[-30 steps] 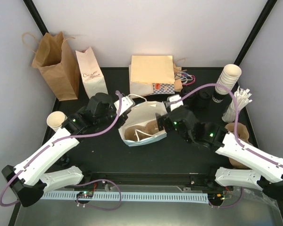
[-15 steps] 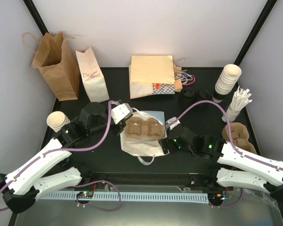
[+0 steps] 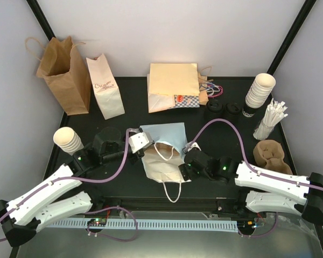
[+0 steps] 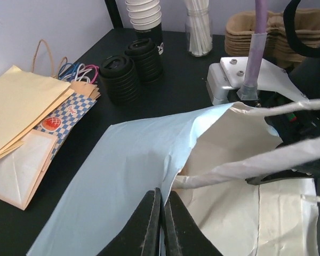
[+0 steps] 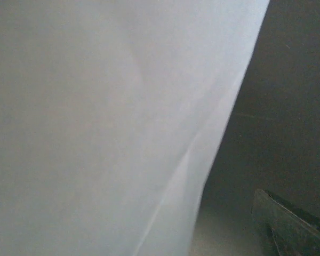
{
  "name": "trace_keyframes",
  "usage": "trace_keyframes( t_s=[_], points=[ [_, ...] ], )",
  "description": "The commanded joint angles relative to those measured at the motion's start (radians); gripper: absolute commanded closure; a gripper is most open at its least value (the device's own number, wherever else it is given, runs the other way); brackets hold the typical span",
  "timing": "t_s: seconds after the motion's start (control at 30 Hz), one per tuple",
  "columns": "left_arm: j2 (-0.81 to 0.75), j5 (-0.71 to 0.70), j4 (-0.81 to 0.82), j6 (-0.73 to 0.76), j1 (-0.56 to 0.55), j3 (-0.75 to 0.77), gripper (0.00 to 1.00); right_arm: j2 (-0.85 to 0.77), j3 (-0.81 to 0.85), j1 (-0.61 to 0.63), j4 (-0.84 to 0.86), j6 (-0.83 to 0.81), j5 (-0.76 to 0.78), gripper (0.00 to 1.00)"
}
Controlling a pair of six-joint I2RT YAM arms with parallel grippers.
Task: Pack the takeout coffee
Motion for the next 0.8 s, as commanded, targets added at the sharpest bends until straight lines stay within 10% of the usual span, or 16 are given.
trace_keyframes(
  t_s=[0.0, 0.4, 0.77],
  points=[
    [-0.004, 0.037, 0.032, 0.013, -0.01, 0.013, 0.95, -0.02, 0.004, 0.005, 0.049, 0.015, 0.004, 0.08],
    [0.235, -0.212, -0.189, -0.202, 0.064, 0.314, 0.98, -0.028, 0.329, -0.025, -0.096, -0.053, 0.058, 0.01],
    [0.611, 0.159, -0.389, -0.326, 0.37, 0.6, 0.95, 0.004, 0.597, -0.217, -0.183, -0.15, 0.07, 0.0]
  ],
)
